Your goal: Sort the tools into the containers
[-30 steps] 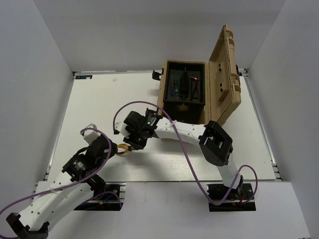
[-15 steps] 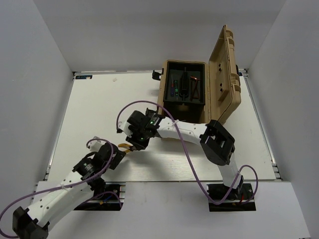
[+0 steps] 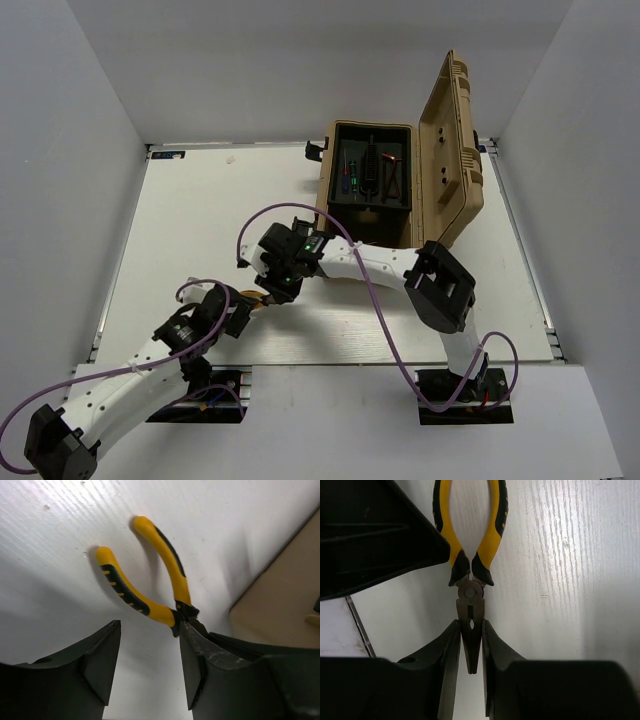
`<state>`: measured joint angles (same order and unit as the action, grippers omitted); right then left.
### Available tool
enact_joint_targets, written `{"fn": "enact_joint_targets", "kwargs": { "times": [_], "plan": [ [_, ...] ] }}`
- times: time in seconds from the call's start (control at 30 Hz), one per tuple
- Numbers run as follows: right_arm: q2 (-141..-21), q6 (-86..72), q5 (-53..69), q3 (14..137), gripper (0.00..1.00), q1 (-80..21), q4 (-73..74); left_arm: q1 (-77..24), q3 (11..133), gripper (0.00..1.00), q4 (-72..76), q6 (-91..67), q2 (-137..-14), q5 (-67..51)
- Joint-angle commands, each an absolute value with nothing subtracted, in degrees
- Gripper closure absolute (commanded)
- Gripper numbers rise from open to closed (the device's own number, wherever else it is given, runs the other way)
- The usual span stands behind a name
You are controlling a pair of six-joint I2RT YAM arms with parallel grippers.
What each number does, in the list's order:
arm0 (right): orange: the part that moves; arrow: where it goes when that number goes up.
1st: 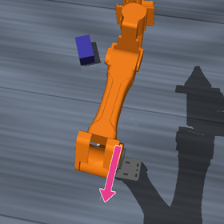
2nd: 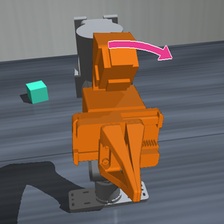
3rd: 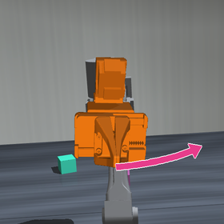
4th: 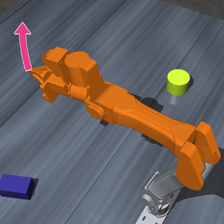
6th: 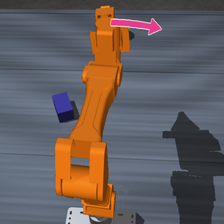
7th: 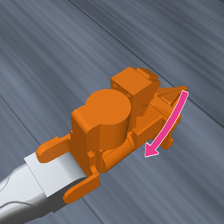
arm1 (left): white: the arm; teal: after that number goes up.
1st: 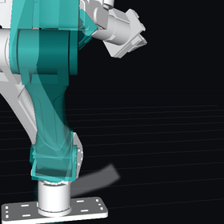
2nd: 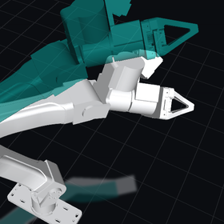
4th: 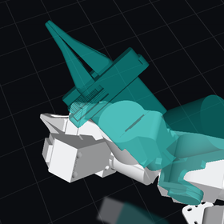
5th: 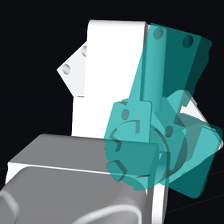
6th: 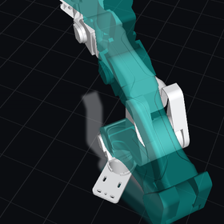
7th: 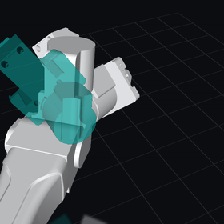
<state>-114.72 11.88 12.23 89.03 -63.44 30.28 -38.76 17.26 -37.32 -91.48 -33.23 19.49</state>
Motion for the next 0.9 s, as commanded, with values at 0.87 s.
{"fn": "enact_joint_targets", "kwargs": {
  "times": [0.87],
  "plan": [
    [-108.4,10.1,16.8,87.5,1.00,-63.4,30.1,-38.8,10.0,0.62,-29.0,-103.2,-35.7,24.3]
  ]
}}
